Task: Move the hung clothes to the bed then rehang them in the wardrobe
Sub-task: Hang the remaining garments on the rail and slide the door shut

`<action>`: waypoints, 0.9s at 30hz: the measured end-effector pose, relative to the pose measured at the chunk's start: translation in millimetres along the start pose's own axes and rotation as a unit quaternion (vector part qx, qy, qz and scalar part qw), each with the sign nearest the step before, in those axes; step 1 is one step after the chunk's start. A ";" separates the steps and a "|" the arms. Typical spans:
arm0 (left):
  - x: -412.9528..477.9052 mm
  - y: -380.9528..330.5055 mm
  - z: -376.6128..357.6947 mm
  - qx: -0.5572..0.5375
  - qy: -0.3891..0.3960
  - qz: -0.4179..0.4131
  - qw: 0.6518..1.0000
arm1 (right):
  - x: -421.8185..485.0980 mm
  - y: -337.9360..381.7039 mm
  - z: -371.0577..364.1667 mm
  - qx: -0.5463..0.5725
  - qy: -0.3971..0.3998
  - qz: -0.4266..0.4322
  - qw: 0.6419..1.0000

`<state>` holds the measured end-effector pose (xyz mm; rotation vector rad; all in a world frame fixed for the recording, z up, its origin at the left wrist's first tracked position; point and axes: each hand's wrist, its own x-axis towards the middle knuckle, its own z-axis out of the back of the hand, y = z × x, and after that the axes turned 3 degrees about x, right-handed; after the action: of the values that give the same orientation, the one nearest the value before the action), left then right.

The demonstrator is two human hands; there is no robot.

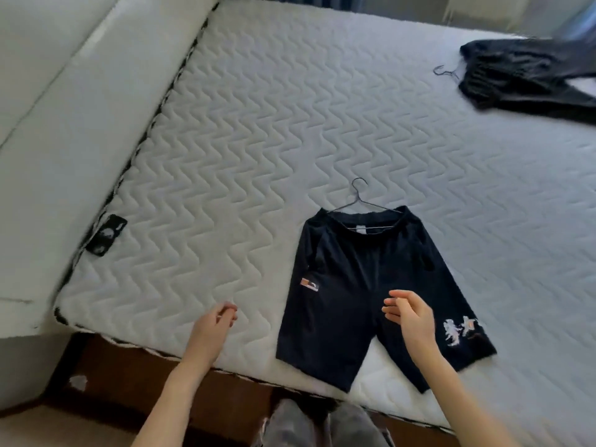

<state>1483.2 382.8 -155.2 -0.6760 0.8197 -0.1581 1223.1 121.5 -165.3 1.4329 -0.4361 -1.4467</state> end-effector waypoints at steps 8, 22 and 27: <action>220.8 -95.6 -130.7 0.125 0.052 -0.113 0.984 | 159.8 -93.9 -14.0 -0.159 -0.093 0.095 0.978; 439.1 -159.1 -343.3 0.475 -0.048 -0.338 0.811 | 294.8 -244.2 -38.5 -0.425 -0.156 0.199 0.869; 413.2 -178.0 -318.8 0.395 0.026 -0.285 0.873 | 289.3 -227.8 -33.8 -0.431 -0.105 0.150 0.883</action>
<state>1558.2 -71.3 -458.9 -0.1072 0.5090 -0.9993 1226.7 -6.2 -512.3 0.4689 -0.0941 -1.2871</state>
